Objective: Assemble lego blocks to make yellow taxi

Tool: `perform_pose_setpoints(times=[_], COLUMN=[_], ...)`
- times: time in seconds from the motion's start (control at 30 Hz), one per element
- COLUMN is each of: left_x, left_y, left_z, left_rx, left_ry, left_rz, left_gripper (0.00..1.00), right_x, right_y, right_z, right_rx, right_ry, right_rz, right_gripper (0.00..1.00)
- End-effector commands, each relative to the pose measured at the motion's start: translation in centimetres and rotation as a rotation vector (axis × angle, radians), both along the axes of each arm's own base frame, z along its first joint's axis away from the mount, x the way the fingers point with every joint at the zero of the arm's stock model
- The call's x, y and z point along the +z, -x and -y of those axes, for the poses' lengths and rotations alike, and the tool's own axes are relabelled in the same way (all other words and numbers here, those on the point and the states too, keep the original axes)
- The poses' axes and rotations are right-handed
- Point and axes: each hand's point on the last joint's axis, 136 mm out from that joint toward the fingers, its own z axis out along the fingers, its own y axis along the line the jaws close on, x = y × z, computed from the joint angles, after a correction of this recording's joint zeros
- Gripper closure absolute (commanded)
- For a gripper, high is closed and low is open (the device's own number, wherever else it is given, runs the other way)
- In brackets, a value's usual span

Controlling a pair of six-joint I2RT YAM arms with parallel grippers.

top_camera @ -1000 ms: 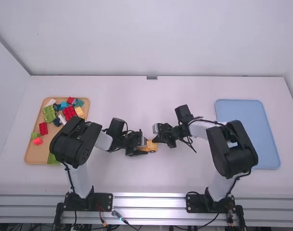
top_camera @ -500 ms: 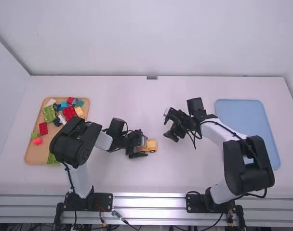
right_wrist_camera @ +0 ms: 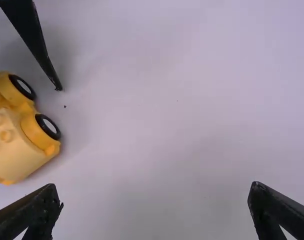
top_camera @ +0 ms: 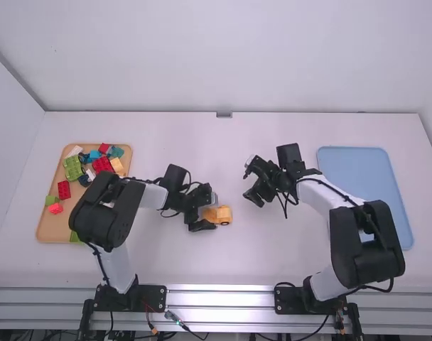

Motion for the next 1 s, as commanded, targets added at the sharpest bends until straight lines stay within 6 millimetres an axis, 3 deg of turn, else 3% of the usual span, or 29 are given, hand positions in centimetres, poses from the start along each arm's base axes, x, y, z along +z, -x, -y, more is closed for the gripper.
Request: perform_pose_setpoints(times=[0.0,0.23,0.33,0.53,0.6,0.7,0.73,0.87,0.97], left_x=[2.1,6.0,8.5,13.4,15.3,17.2,17.2,17.8,17.8], left_y=[-1.8,-2.3,-4.0,-10.7,-14.1,-17.0,-17.1,-18.0,-17.4], left_z=[-0.4,-1.5,-2.6,-7.1,-11.4,-18.5,-19.2,-27.5,-30.5], left_rx=[-0.029,-0.131,-0.092,0.351,0.652,1.062,1.097,1.515,1.589], left_ry=[-0.043,-0.166,-0.224,-0.300,-0.316,-0.297,-0.293,-0.226,-0.209], left_rz=[0.086,0.082,0.083,-0.017,-0.058,-0.133,-0.139,-0.215,-0.236], left_gripper=[0.01,0.01,0.01,0.01,0.01,0.01,0.01,0.01,0.01], right_x=[1.3,1.4,1.4,1.4,1.5,1.7,1.7,1.8,1.6], right_y=[-0.6,-0.9,-1.5,-2.1,-2.3,-2.6,-2.6,-3.8,-3.9], right_z=[0.0,0.0,0.4,0.9,0.9,0.8,0.9,1.8,2.2], right_rx=[-0.007,-0.008,-0.027,-0.048,-0.053,-0.061,-0.069,-0.179,-0.209], right_ry=[-0.010,-0.009,0.012,0.043,0.041,0.035,0.034,0.048,0.064], right_rz=[0.033,0.050,0.071,0.096,0.101,0.110,0.109,0.110,0.104], right_gripper=[0.02,0.02,0.01,0.01,0.01,0.01,0.01,0.01,0.01])
